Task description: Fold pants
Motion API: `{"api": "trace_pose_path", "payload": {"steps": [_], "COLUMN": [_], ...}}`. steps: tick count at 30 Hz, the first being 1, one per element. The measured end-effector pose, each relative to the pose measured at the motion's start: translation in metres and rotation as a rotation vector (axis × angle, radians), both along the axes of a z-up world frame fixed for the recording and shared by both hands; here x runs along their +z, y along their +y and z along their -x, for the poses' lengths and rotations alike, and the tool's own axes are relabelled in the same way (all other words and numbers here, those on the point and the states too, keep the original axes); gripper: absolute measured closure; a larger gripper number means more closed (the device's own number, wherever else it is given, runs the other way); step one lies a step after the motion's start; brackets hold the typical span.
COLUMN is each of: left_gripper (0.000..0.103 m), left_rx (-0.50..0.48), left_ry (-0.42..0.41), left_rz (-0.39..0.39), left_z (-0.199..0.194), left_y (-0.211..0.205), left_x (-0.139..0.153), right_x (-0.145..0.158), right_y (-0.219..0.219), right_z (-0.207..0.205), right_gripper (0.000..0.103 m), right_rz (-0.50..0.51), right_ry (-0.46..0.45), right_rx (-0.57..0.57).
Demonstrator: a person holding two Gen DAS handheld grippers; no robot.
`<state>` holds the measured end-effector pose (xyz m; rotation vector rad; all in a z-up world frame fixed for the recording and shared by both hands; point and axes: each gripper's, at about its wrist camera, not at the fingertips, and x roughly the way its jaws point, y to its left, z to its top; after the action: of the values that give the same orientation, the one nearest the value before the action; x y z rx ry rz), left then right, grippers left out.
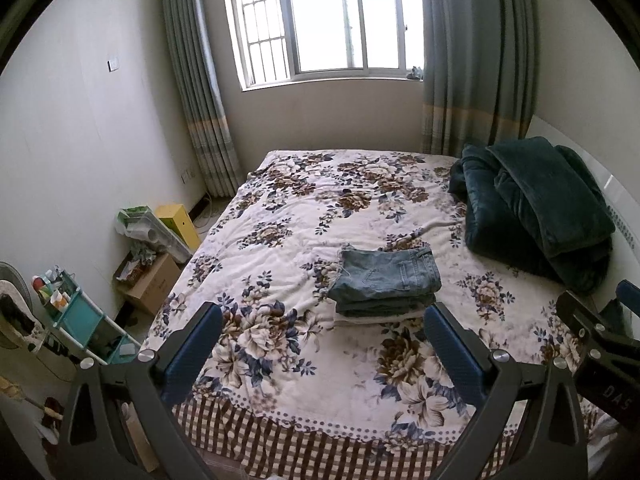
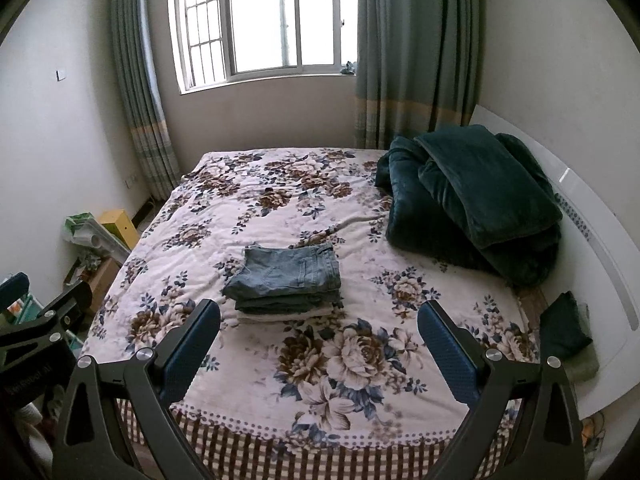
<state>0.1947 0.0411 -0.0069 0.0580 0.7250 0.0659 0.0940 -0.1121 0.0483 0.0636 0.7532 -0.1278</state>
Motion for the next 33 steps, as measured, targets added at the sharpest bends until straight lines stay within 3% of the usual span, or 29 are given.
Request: {"api": "trace_pose_path", "payload": {"steps": [33], "left_gripper": [0.000], "left_rx": [-0.004], "left_ry": [-0.003], "left_rz": [0.000], "left_z": [0.0020], "left_y": [0.0044], "left_x": [0.0052], "right_x": [-0.0001], "right_y": [-0.0037], "right_z": [0.0078], "right_gripper": [0.000], "right_rz": [-0.023], "right_ry": [0.008], "right_rx": [0.011]}}
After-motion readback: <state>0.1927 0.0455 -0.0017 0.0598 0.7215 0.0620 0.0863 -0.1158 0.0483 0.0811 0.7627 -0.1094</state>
